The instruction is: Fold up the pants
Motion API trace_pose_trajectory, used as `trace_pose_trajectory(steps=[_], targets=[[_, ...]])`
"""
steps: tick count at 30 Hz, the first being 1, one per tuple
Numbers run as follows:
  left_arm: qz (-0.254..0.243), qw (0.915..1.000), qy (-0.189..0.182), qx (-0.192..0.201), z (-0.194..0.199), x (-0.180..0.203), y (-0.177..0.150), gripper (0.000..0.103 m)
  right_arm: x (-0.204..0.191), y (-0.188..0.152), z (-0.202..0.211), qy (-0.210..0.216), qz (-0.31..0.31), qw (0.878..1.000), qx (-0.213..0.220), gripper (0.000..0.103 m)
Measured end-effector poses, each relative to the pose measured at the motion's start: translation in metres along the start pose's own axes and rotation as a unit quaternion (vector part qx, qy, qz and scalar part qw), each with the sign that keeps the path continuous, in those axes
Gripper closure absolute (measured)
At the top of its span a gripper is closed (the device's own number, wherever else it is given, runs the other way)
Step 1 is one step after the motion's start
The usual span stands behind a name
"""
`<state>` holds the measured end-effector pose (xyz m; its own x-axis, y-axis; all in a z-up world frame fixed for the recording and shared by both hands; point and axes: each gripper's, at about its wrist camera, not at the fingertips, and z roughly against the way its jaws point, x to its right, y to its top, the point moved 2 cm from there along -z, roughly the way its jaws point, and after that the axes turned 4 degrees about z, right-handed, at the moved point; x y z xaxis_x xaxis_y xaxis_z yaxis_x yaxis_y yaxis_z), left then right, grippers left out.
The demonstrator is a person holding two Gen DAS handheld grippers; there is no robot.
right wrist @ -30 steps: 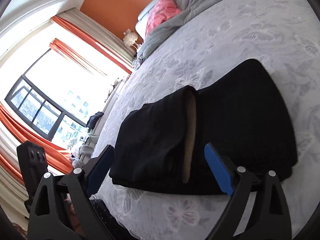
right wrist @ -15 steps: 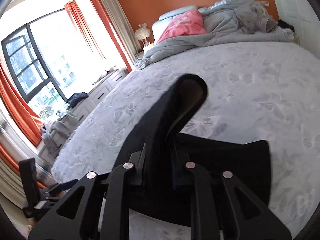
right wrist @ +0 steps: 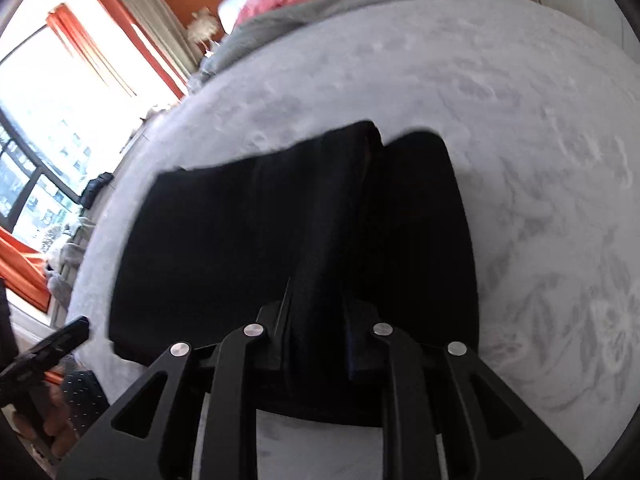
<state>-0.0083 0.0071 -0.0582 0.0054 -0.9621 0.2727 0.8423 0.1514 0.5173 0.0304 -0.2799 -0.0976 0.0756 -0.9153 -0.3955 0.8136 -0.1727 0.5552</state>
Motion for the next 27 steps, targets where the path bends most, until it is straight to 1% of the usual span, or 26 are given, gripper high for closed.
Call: trace_pose_trajectory(steps=[2, 4, 6, 7, 8, 9, 10, 11, 12, 13, 14, 15, 16, 17, 18, 19, 20, 21, 22, 23, 24, 25, 26, 27], targets=[[0.002, 0.9999, -0.008, -0.006, -0.003, 0.001, 0.001, 0.015, 0.0, 0.003, 0.014, 0.029, -0.027, 0.999, 0.017, 0.085], [0.01, 0.9999, -0.011, -0.008, -0.004, 0.0, 0.003, 0.015, -0.007, 0.01, 0.035, 0.049, -0.023, 0.997, 0.049, 0.086], [0.015, 0.9998, -0.015, -0.006, -0.003, -0.002, 0.005, 0.015, -0.009, 0.01, 0.04, 0.031, -0.005, 0.998, 0.059, 0.086], [0.016, 0.9998, -0.013, -0.006, -0.003, -0.003, 0.006, 0.015, -0.004, 0.006, 0.029, 0.011, 0.009, 0.999, 0.044, 0.085], [0.015, 0.9998, -0.011, -0.007, -0.004, -0.003, 0.006, 0.015, 0.005, 0.0, 0.013, -0.009, 0.009, 1.0, 0.013, 0.083], [0.014, 0.9998, -0.011, -0.008, -0.005, -0.002, 0.006, 0.015, 0.016, -0.003, 0.004, 0.004, -0.013, 1.0, 0.006, 0.082], [0.013, 0.9998, -0.009, -0.011, -0.006, -0.001, 0.006, 0.015, 0.02, -0.003, 0.009, 0.027, -0.036, 0.999, 0.015, 0.084], [0.012, 0.9998, -0.01, -0.012, -0.006, -0.001, 0.006, 0.015, 0.019, 0.001, 0.019, 0.031, -0.041, 0.998, 0.021, 0.084], [0.01, 0.9998, -0.012, -0.011, -0.006, 0.0, 0.007, 0.015, 0.015, 0.004, 0.033, 0.024, -0.035, 0.998, 0.045, 0.087], [0.011, 0.9998, -0.015, -0.013, -0.006, 0.0, 0.007, 0.015, 0.013, 0.007, 0.046, 0.015, -0.028, 0.997, 0.066, 0.094], [0.014, 0.9995, -0.025, -0.015, -0.007, 0.0, 0.009, 0.015, 0.014, 0.01, 0.057, 0.001, -0.023, 0.997, 0.08, 0.094], [0.02, 0.9988, -0.043, -0.016, -0.009, 0.0, 0.011, 0.014, 0.019, 0.011, 0.061, -0.011, -0.023, 0.996, 0.083, 0.094], [0.028, 0.9978, -0.057, -0.021, -0.013, 0.0, 0.013, 0.014, 0.027, 0.01, 0.061, -0.02, -0.025, 0.997, 0.075, 0.091], [0.035, 0.9965, -0.07, -0.029, -0.019, 0.0, 0.016, 0.014, 0.035, 0.007, 0.057, -0.034, -0.029, 0.997, 0.057, 0.09], [0.047, 0.9949, -0.081, -0.04, -0.028, -0.002, 0.018, 0.014, 0.043, 0.002, 0.057, -0.045, -0.039, 0.997, 0.047, 0.087], [0.061, 0.9929, -0.089, -0.049, -0.039, -0.005, 0.02, 0.014, 0.047, -0.002, 0.057, -0.034, -0.053, 0.997, 0.044, 0.072], [0.075, 0.9906, -0.097, -0.061, -0.05, -0.008, 0.021, 0.015, 0.051, -0.006, 0.06, -0.009, -0.069, 0.996, 0.047, 0.056], [0.092, 0.9872, -0.106, -0.076, -0.062, -0.012, 0.021, 0.015, 0.051, -0.007, 0.063, 0.005, -0.079, 0.995, 0.055, 0.021], [0.105, 0.9838, -0.115, -0.089, -0.073, -0.015, 0.019, 0.014, 0.048, -0.008, 0.067, 0.007, -0.08, 0.994, 0.069, 0.007], [0.116, 0.9805, -0.123, -0.101, -0.084, -0.017, 0.017, 0.014, 0.044, -0.007, 0.07, 0.013, -0.07, 0.994, 0.083, 0.007], [0.12, 0.9805, -0.129, -0.087, -0.086, -0.017, 0.017, 0.011, 0.039, -0.006, 0.069, 0.024, -0.06, 0.994, 0.083, 0.005], [0.112, 0.9825, -0.131, -0.07, -0.085, -0.013, 0.018, 0.012, 0.036, -0.003, 0.062, 0.031, -0.057, 0.995, 0.072, 0.005], [0.103, 0.9838, -0.13, -0.068, -0.085, -0.008, 0.019, 0.012, 0.034, -0.001, 0.037, 0.034, -0.069, 0.996, 0.036, 0.005], [0.099, 0.9849, -0.125, -0.067, -0.086, -0.004, 0.02, 0.021, 0.035, -0.003, 0.021, 0.038, -0.079, 0.996, 0.015, 0.006]])
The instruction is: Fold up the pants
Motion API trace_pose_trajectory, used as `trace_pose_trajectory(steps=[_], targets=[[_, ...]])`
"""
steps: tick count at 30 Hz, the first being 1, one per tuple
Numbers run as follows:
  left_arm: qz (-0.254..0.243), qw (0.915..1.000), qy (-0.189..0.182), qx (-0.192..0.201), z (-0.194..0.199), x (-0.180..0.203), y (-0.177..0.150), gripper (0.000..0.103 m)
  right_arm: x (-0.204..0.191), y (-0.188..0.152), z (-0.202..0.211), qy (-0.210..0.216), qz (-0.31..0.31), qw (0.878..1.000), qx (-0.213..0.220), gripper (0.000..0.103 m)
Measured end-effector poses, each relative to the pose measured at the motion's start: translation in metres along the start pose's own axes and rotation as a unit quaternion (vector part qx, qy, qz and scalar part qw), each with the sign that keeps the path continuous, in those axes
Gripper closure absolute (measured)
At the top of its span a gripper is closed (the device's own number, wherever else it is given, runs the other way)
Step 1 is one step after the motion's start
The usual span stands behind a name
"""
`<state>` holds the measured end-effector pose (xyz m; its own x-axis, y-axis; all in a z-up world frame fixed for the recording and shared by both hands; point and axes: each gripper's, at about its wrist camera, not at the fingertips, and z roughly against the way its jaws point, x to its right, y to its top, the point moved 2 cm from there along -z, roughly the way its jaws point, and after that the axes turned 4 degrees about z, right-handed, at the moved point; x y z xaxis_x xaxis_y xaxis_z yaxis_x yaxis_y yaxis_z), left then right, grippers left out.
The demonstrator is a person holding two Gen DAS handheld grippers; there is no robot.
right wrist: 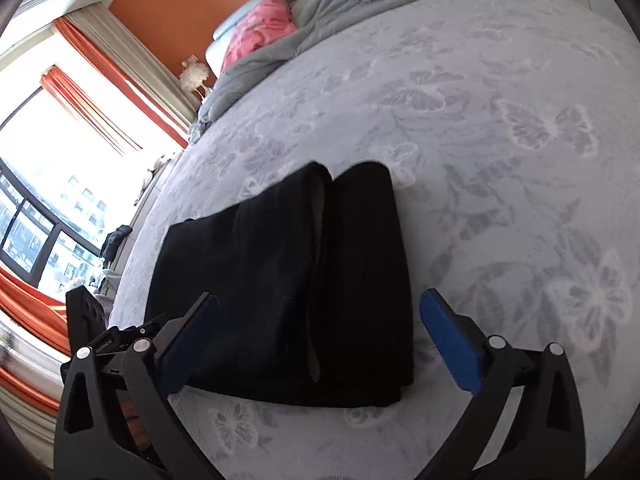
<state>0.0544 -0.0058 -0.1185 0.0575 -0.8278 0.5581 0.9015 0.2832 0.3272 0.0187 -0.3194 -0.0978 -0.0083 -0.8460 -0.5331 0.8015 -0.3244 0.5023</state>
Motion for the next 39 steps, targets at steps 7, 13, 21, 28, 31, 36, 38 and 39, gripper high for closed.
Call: trace_pose_trajectory(steps=[7, 13, 21, 28, 31, 36, 38, 39], targets=[[-0.01, 0.9988, -0.047, 0.002, 0.065, 0.016, 0.017, 0.076, -0.061, 0.004, 0.039, 0.058, 0.023, 0.997, 0.036, 0.079], [-0.066, 0.9972, 0.034, 0.01, 0.127, -0.002, -0.023, 0.062, -0.066, -0.067, 0.015, -0.026, 0.07, 0.997, -0.035, 0.057], [-0.056, 0.9864, 0.154, 0.007, 0.114, -0.05, -0.065, 0.039, -0.102, -0.055, 0.038, -0.044, 0.121, 0.991, 0.038, 0.041], [-0.064, 0.9817, 0.177, 0.028, 0.115, -0.04, -0.067, 0.039, -0.097, -0.033, -0.03, -0.043, 0.092, 0.995, -0.02, 0.037], [-0.07, 0.9812, 0.177, 0.032, 0.115, -0.038, -0.068, 0.039, -0.102, -0.033, -0.039, -0.036, 0.089, 0.995, -0.016, 0.037], [-0.07, 0.9827, 0.168, 0.032, 0.114, -0.042, -0.065, 0.039, -0.113, -0.03, -0.043, -0.061, 0.095, 0.994, -0.01, 0.074], [-0.067, 0.9835, 0.165, 0.031, 0.113, -0.044, -0.065, 0.039, -0.119, -0.025, -0.029, -0.046, 0.094, 0.994, 0.007, 0.092], [-0.066, 0.9839, 0.163, 0.032, 0.112, -0.044, -0.064, 0.039, -0.123, -0.022, -0.019, -0.036, 0.093, 0.995, 0.017, 0.097]])
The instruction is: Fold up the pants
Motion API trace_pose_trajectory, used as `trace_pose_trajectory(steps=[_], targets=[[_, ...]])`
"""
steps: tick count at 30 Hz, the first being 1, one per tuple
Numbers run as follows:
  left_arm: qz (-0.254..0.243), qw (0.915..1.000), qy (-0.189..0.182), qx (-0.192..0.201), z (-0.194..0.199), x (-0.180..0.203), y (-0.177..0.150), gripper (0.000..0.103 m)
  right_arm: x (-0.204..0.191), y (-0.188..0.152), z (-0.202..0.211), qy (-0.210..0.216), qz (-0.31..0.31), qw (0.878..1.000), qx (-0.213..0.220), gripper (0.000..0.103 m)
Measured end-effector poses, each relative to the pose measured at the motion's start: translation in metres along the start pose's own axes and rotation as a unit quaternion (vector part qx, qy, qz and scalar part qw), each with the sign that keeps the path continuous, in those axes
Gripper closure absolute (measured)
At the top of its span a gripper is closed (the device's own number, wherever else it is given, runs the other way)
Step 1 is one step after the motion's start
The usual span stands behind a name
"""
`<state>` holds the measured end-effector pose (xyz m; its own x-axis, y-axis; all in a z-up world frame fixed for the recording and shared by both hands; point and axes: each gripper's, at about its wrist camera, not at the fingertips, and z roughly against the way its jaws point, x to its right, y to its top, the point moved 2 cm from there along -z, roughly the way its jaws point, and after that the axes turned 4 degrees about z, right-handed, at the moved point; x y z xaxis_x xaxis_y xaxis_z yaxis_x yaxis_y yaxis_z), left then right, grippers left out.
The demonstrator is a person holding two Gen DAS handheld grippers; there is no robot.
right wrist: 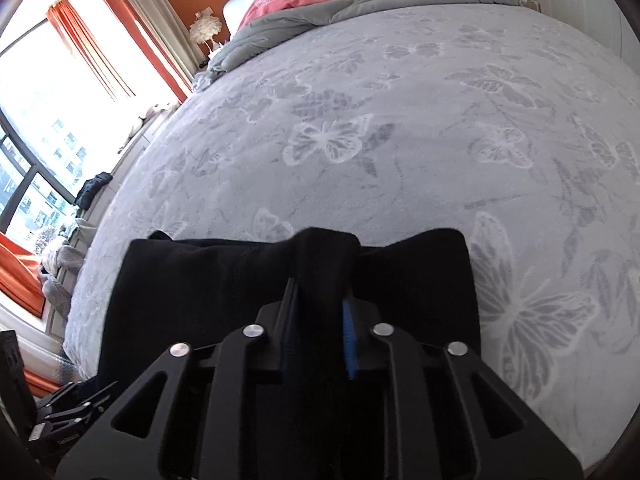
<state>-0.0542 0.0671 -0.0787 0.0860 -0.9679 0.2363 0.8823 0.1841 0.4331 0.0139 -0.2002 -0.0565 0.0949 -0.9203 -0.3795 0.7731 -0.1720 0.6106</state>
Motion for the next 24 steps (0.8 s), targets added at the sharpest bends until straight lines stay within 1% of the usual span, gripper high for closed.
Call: trace_pose_trajectory(steps=[2, 4, 5, 6, 7, 8, 9, 10, 11, 12, 13, 15, 16, 18, 19, 20, 21, 22, 24], targets=[[0.001, 1.0, -0.001, 0.001, 0.001, -0.002, 0.0, 0.039, -0.011, 0.006, 0.024, 0.0, 0.018, 0.999, 0.03, 0.097], [-0.003, 1.0, 0.003, 0.007, 0.003, -0.002, 0.0, 0.039, -0.013, 0.005, 0.035, -0.011, 0.031, 0.999, 0.041, 0.096], [-0.007, 0.9999, 0.007, 0.012, 0.004, -0.002, 0.0, 0.038, -0.009, 0.002, 0.03, -0.018, 0.031, 0.999, 0.032, 0.096], [-0.011, 0.9997, 0.011, 0.017, 0.005, -0.001, 0.0, 0.035, -0.001, -0.004, 0.017, -0.037, 0.033, 0.999, 0.008, 0.094], [-0.016, 0.9995, 0.015, 0.021, 0.005, 0.0, 0.0, 0.032, 0.011, -0.012, 0.002, -0.064, 0.036, 0.997, -0.02, 0.089], [-0.017, 0.9995, 0.017, 0.023, 0.005, 0.0, -0.001, 0.031, 0.022, -0.022, -0.01, -0.085, 0.035, 0.995, -0.044, 0.088], [-0.016, 0.9996, 0.012, 0.021, 0.004, 0.0, -0.002, 0.03, 0.029, -0.029, -0.008, -0.067, 0.017, 0.997, -0.035, 0.086], [-0.013, 0.9997, 0.006, 0.018, 0.004, -0.001, -0.002, 0.03, 0.033, -0.033, 0.001, -0.04, -0.011, 0.999, -0.025, 0.08], [-0.006, 0.9998, -0.006, 0.017, 0.005, -0.004, -0.003, 0.03, 0.035, -0.035, 0.008, -0.016, -0.032, 0.999, -0.027, 0.075], [0.004, 0.9996, -0.022, 0.016, 0.006, -0.009, -0.004, 0.029, 0.036, -0.039, 0.016, 0.003, -0.048, 0.999, -0.021, 0.063], [0.017, 0.999, -0.039, 0.014, 0.007, -0.014, -0.004, 0.026, 0.034, -0.042, 0.022, 0.014, -0.054, 0.998, -0.017, 0.054], [0.047, 0.9969, -0.063, 0.01, 0.008, -0.025, -0.005, 0.026, 0.031, -0.052, 0.025, 0.026, -0.045, 0.998, -0.028, 0.046], [0.057, 0.996, -0.068, 0.006, 0.006, -0.029, -0.004, 0.025, 0.03, -0.057, 0.023, 0.021, -0.038, 0.998, -0.036, 0.045], [0.07, 0.9956, -0.062, -0.003, -0.001, -0.034, -0.005, 0.025, 0.025, -0.065, 0.02, 0.022, -0.027, 0.999, -0.039, 0.045], [0.072, 0.9955, -0.061, -0.006, -0.003, -0.034, -0.005, 0.025, 0.021, -0.067, 0.018, 0.023, -0.021, 0.999, -0.04, 0.054], [0.075, 0.9951, -0.065, -0.01, -0.005, -0.033, -0.005, 0.025, 0.016, -0.067, 0.016, 0.033, -0.015, 0.998, -0.048, 0.069], [0.077, 0.9944, -0.071, -0.012, -0.006, -0.031, -0.006, 0.025, 0.011, -0.066, 0.017, 0.035, -0.014, 0.998, -0.044, 0.083], [0.077, 0.9941, -0.075, -0.013, -0.006, -0.028, -0.006, 0.025, 0.003, -0.061, 0.024, 0.036, -0.001, 0.999, -0.032, 0.088], [0.073, 0.9941, -0.08, -0.003, 0.001, -0.022, -0.004, 0.025, -0.009, -0.052, 0.046, 0.028, 0.022, 0.999, -0.002, 0.09]])
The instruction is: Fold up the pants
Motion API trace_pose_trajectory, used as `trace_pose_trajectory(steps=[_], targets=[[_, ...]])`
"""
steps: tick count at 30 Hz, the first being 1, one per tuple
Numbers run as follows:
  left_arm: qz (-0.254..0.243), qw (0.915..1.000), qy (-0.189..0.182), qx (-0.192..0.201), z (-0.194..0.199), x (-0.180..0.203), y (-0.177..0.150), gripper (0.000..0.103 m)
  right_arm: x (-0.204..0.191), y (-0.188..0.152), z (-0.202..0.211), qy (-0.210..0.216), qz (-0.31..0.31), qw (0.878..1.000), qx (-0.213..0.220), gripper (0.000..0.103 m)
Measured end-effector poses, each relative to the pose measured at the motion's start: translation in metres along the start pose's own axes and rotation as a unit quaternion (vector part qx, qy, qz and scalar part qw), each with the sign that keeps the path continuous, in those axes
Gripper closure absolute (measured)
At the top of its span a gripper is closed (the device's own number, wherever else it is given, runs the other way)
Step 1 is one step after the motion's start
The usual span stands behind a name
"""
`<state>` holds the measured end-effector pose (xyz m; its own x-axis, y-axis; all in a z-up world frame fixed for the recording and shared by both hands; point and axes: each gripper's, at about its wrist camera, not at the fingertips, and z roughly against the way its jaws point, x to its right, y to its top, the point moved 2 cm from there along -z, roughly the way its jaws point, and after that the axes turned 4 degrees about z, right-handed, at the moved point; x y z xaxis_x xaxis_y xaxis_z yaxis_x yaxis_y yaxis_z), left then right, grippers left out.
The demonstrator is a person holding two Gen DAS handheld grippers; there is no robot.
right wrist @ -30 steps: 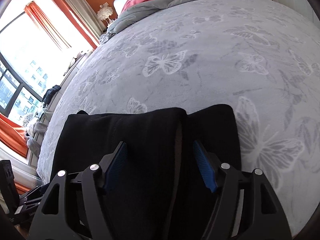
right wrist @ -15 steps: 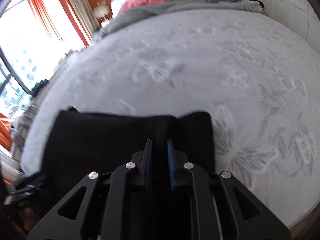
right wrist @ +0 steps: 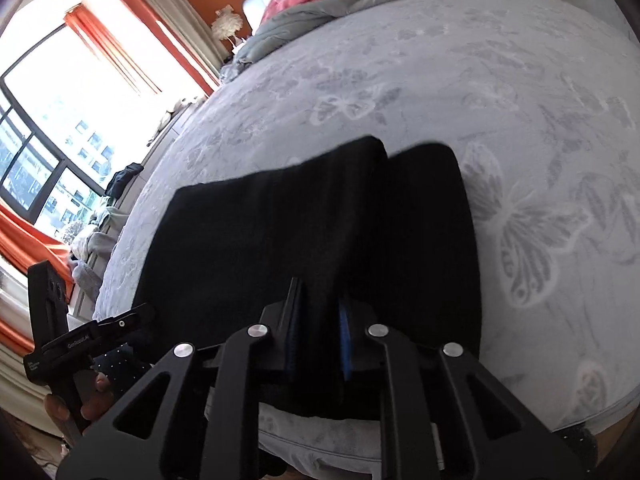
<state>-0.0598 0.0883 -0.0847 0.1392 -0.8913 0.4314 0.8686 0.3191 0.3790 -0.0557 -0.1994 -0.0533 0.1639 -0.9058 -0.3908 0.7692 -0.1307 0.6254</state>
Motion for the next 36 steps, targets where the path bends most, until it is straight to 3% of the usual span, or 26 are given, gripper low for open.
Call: trace_pose_trajectory(steps=[3, 5, 6, 8, 9, 11, 12, 13, 14, 16, 18, 20, 21, 22, 24, 25, 27, 32, 36], targets=[[-0.013, 0.9997, 0.003, 0.02, 0.01, 0.007, 0.001, 0.02, -0.001, 0.001, 0.012, -0.025, 0.028, 0.999, 0.01, 0.091], [-0.021, 0.9995, 0.015, 0.017, 0.003, 0.009, 0.001, 0.017, 0.015, -0.015, -0.016, -0.062, 0.035, 0.997, -0.04, 0.086], [-0.019, 0.9996, 0.02, 0.007, -0.005, 0.008, 0.001, 0.017, 0.023, -0.023, -0.023, -0.058, 0.023, 0.997, -0.043, 0.077], [-0.001, 0.9998, 0.011, -0.018, -0.017, 0.005, 0.0, 0.017, 0.028, -0.024, -0.013, -0.032, -0.014, 0.999, -0.023, 0.073], [0.011, 0.9996, 0.003, -0.025, -0.021, 0.002, -0.001, 0.017, 0.028, -0.022, -0.007, -0.038, -0.019, 0.999, -0.016, 0.067], [0.023, 0.9994, -0.011, -0.025, -0.022, 0.0, -0.002, 0.017, 0.029, -0.018, 0.005, -0.039, -0.024, 0.999, 0.005, 0.045], [0.022, 0.9992, -0.018, -0.027, -0.023, -0.001, -0.003, 0.016, 0.031, -0.016, 0.006, -0.043, -0.025, 0.999, 0.005, 0.025], [0.024, 0.9989, -0.027, -0.029, -0.025, -0.001, -0.002, 0.016, 0.035, -0.015, 0.005, -0.058, -0.025, 0.998, 0.005, 0.015], [0.028, 0.9986, -0.033, -0.032, -0.029, -0.003, -0.002, 0.016, 0.039, -0.016, 0.002, -0.069, -0.026, 0.997, 0.002, 0.014], [0.033, 0.998, -0.045, -0.028, -0.032, -0.004, 0.001, 0.011, 0.048, -0.019, -0.01, -0.062, -0.048, 0.997, -0.019, 0.014], [0.029, 0.998, -0.051, -0.026, -0.036, -0.002, 0.002, 0.011, 0.057, -0.028, -0.026, -0.027, -0.09, 0.995, -0.046, 0.014], [0.016, 0.9981, -0.055, -0.023, -0.039, 0.001, 0.004, 0.013, 0.054, -0.033, -0.032, -0.01, -0.099, 0.994, -0.035, 0.012], [0.013, 0.9978, -0.06, -0.025, -0.04, 0.003, 0.005, 0.014, 0.049, -0.032, -0.034, -0.005, -0.086, 0.996, -0.032, 0.016], [0.011, 0.9967, -0.074, -0.029, -0.04, 0.005, 0.006, 0.016, 0.045, -0.031, -0.035, -0.006, -0.082, 0.996, -0.032, 0.036], [0.017, 0.9949, -0.093, -0.035, -0.038, 0.005, 0.008, 0.048, 0.041, -0.023, -0.03, 0.014, -0.088, 0.996, -0.025, 0.059], [0.016, 0.994, -0.103, -0.032, -0.034, 0.005, 0.01, 0.068, 0.037, -0.019, -0.023, 0.019, -0.085, 0.996, -0.016, 0.062], [0.025, 0.9905, -0.132, -0.03, -0.02, 0.005, 0.014, 0.074, 0.023, -0.009, -0.006, 0.024, -0.063, 0.998, -0.001, 0.065], [0.006, 0.99, -0.139, -0.023, 0.019, 0.016, 0.005, 0.075, 0.006, -0.015, 0.02, 0.035, -0.035, 0.999, -0.012, 0.067], [0.019, 0.991, -0.117, -0.061, 0.003, 0.002, -0.015, 0.073, 0.025, -0.048, 0.002, 0.029, -0.072, 0.996, -0.046, 0.066]])
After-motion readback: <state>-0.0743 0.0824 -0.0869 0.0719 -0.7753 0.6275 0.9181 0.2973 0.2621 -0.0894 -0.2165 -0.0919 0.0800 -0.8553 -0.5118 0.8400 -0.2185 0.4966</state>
